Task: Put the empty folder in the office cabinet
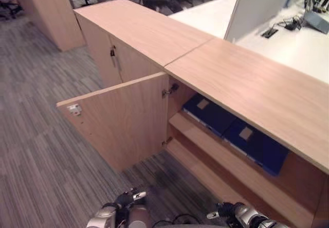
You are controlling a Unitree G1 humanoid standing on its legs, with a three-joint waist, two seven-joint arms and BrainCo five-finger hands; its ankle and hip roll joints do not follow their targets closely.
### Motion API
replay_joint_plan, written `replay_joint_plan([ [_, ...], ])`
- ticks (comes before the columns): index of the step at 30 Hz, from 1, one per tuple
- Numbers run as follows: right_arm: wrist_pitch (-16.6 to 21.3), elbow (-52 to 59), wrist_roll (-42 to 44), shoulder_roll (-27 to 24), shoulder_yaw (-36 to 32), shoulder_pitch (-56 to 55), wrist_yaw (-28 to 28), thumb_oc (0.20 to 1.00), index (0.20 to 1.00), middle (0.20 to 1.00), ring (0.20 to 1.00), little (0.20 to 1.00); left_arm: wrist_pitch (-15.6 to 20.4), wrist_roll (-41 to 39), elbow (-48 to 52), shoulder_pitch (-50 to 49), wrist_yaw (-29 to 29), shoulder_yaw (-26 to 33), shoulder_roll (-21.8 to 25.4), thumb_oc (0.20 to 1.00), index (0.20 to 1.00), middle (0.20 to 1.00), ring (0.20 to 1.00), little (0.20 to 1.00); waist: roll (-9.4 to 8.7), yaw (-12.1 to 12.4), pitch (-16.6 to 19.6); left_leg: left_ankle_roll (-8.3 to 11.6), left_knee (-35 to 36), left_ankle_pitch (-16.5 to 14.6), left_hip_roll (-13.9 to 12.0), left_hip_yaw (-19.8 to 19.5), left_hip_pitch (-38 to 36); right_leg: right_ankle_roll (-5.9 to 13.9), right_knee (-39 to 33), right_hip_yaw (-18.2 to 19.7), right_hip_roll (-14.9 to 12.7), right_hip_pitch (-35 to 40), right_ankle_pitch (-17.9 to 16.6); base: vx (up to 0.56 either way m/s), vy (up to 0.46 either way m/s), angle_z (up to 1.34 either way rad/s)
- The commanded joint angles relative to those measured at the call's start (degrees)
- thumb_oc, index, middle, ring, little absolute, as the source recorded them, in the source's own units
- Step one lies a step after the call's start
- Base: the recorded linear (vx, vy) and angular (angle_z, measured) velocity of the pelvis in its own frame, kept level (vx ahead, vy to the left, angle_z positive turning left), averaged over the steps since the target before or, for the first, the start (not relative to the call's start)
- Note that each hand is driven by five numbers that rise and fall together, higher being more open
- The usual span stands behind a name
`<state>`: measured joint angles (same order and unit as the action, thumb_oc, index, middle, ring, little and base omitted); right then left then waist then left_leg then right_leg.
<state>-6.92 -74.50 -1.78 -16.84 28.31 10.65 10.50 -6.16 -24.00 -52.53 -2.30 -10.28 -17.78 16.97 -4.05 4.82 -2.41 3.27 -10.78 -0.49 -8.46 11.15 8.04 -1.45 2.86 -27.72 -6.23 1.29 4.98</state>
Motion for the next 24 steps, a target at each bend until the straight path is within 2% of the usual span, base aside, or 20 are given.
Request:
replay_joint_plan([
  [1, 0.05, -4.18, -1.71, -2.41, -3.89, 0.2, 0.29, 1.0, 1.0, 1.0, 1.0, 1.0, 0.44, 3.35, 0.03, -2.77, 0.03, 0.64, -1.2, 1.0, 1.0, 1.0, 1.0, 1.0, 3.46, 1.46, 2.12, 2.65, 8.92, -0.54, -1.06, -0.85, -6.38, 5.14, -7.17, -2.25, 2.31, 1.12, -1.18, 0.03, 0.097, 0.87],
  [3, -0.14, -4.27, -1.6, -2.84, -5.01, -0.85, 0.5, 1.0, 1.0, 1.0, 1.0, 1.0, 0.43, 4.36, -0.73, -3.14, 0.26, 2.9, 0.18, 1.0, 1.0, 1.0, 1.0, 1.0, 3.76, 1.92, 2.73, 3.37, 12.25, 1.57, -0.69, -1.74, -6.98, 5.34, -7.73, -3.98, 1.78, 1.32, -1.56, 0.03, 0.083, 0.99],
  [5, -0.01, -4.16, -1.53, -3.21, -5.83, -1.56, 0.61, 1.0, 1.0, 1.0, 1.0, 1.0, 0.45, 5.09, -0.71, -3.94, 0.4, 4.98, 1.5, 1.0, 1.0, 1.0, 1.0, 1.0, 4.18, 2.54, 3.34, 3.4, 14.8, 2.31, -0.03, -2.67, -7.97, 5.64, -7.86, -4.48, 1.52, 1.49, -1.81, 0.02, 0.09, 0.54],
  [9, 0.28, -3.88, -1.33, -3.64, -7.09, -2.54, 0.88, 1.0, 1.0, 1.0, 1.0, 1.0, 1.03, 6.93, -1.03, -3.58, 1.8, 10.62, 5.3, 1.0, 1.0, 1.0, 1.0, 1.0, 4.84, 3.45, 4.19, 3.31, 15.56, 2.23, 0.8, -3.42, -8.22, 6.08, -7.86, -4.43, 1.03, 1.28, -2.21, 0.0, 0.093, 0.15],
  [10, 0.37, -3.54, -1.29, -3.66, -7.56, -3.01, 1.06, 1.0, 1.0, 1.0, 1.0, 1.0, 1.59, 10.42, -1.52, -2.3, 2.86, 13.23, 7.99, 1.0, 1.0, 1.0, 1.0, 1.0, 4.9, 3.46, 4.59, 3.26, 15.66, 2.1, 1.0, -3.44, -8.42, 6.29, -7.86, -4.13, 0.79, 1.31, -2.52, 0.0, 0.071, 0.07],
  [11, 0.37, -3.54, -1.29, -3.61, -7.55, -2.98, 1.05, 1.0, 1.0, 1.0, 1.0, 1.0, 1.61, 10.47, -1.55, -2.27, 2.84, 13.27, 8.03, 1.0, 1.0, 1.0, 1.0, 1.0, 4.85, 3.46, 4.56, 3.25, 15.65, 2.09, 1.02, -3.43, -8.43, 6.3, -7.86, -4.11, 0.78, 1.32, -2.52, 0.0, 0.073, 0.05],
  [15, 0.49, -3.19, -2.38, -3.92, -8.24, -3.83, 1.13, 1.0, 1.0, 1.0, 1.0, 1.0, 2.41, 16.84, 3.72, 1.48, 6.61, 17.83, 15.99, 1.0, 1.0, 1.0, 1.0, 1.0, 4.62, 3.32, 5.14, 3.13, 15.73, 1.63, 1.59, -3.59, -8.73, 6.99, -7.86, -3.67, 0.22, 1.36, -3.27, -0.01, 0.056, 0.0],
  [16, 0.61, -2.79, -2.67, -4.15, -8.26, -4.0, 1.2, 1.0, 1.0, 1.0, 1.0, 1.0, 2.68, 20.16, 3.29, 3.9, 8.87, 19.3, 19.87, 1.0, 1.0, 1.0, 1.0, 1.0, 4.51, 2.86, 5.48, 3.07, 15.78, 1.44, 1.89, -3.46, -8.78, 7.28, -7.86, -3.45, 0.04, 1.27, -3.64, -0.01, 0.049, -0.02],
  [17, 0.6, -2.78, -2.68, -4.07, -8.29, -3.96, 1.2, 1.0, 1.0, 1.0, 1.0, 1.0, 2.69, 20.2, 3.25, 3.98, 8.87, 19.31, 19.95, 1.0, 1.0, 1.0, 1.0, 1.0, 4.42, 2.87, 5.43, 3.06, 15.77, 1.44, 1.92, -3.45, -8.78, 7.3, -7.86, -3.44, 0.01, 1.27, -3.64, 0.0, 0.045, -0.02],
  [20, 0.85, -1.94, -2.84, -4.34, -8.16, -4.36, 1.0, 1.0, 1.0, 1.0, 1.0, 1.0, 2.87, 23.3, 3.91, 8.19, 12.18, 21.0, 24.17, 1.0, 1.0, 1.0, 1.0, 1.0, 4.21, 1.94, 5.93, 2.87, 15.74, 1.07, 2.28, -3.28, -8.92, 7.76, -7.86, -2.98, -0.42, 1.09, -4.23, 0.0, 0.026, -0.02],
  [23, 0.89, -1.62, -2.86, -4.41, -8.06, -4.43, 0.93, 1.0, 1.0, 1.0, 1.0, 1.0, 3.05, 23.88, 3.28, 9.71, 13.1, 20.99, 25.34, 1.0, 1.0, 1.0, 1.0, 1.0, 4.08, 1.56, 6.09, 2.77, 15.75, 0.92, 2.46, -3.11, -8.96, 7.91, -7.86, -2.68, -0.61, 0.96, -4.38, 0.0, 0.027, -0.02],
  [24, 1.17, -1.02, -2.73, -4.67, -7.78, -4.61, 0.92, 1.0, 1.0, 1.0, 1.0, 1.0, 3.71, 24.93, 1.78, 12.43, 14.43, 20.49, 27.63, 1.0, 1.0, 1.0, 1.0, 1.0, 3.98, 0.71, 6.36, 2.62, 15.76, 0.69, 2.77, -2.71, -9.1, 8.21, -7.86, -2.17, -0.85, 0.73, -4.81, 0.0, 0.048, -0.04],
])
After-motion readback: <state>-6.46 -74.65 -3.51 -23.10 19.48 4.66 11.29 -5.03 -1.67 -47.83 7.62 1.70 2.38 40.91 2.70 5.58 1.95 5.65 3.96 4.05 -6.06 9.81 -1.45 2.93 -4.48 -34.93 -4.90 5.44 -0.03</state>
